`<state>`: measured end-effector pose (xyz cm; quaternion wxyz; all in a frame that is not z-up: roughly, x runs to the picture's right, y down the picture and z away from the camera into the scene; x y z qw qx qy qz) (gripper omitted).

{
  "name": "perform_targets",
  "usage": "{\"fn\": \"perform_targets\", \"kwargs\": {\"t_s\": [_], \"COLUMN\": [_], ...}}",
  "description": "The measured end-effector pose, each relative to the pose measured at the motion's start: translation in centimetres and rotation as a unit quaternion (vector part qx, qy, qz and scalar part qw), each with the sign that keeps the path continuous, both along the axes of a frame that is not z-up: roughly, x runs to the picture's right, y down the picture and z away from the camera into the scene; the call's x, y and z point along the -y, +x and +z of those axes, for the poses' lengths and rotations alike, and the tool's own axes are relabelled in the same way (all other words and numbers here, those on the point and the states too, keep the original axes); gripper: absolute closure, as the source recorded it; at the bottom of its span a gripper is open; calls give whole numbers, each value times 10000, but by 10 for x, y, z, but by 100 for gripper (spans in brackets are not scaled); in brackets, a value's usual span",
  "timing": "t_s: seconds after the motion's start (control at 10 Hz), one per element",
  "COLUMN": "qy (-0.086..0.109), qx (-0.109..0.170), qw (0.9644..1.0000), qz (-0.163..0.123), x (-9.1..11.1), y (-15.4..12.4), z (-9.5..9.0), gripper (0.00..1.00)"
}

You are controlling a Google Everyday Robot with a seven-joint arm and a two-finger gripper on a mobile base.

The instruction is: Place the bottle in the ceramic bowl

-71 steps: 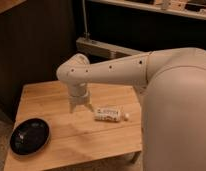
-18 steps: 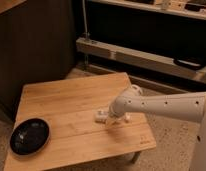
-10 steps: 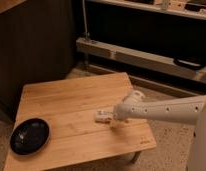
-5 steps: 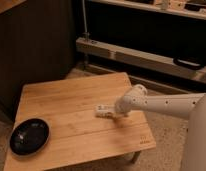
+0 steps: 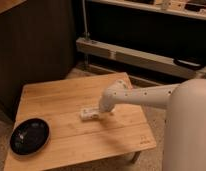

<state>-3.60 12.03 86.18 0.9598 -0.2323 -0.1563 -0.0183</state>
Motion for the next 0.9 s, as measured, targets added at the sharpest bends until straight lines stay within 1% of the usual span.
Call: {"fn": "perform_targets", "kwargs": {"t_s": [0.1, 0.2, 0.3, 0.4, 0.5, 0.6, 0.7, 0.8, 0.9], "qy": [32, 80, 150, 226, 308, 368, 396, 366, 281], "qx": [210, 470, 810, 1054, 1305, 1591, 1842, 2120, 2559], "qw": [9997, 9983, 9955, 9922, 9878, 9814, 9751, 9679, 9556], "qz": [-157, -324, -477, -619, -795, -1009, -1173, -1296, -1434], "x": [4, 11, 20, 26, 28, 26, 24, 21, 18], "y": [-24, -46, -68, -82, -99, -122, -143, -166, -202], "z": [-13, -35, -67, -94, -122, -150, -171, -184, -197], "gripper": [100, 100, 100, 100, 100, 100, 100, 100, 100]}}
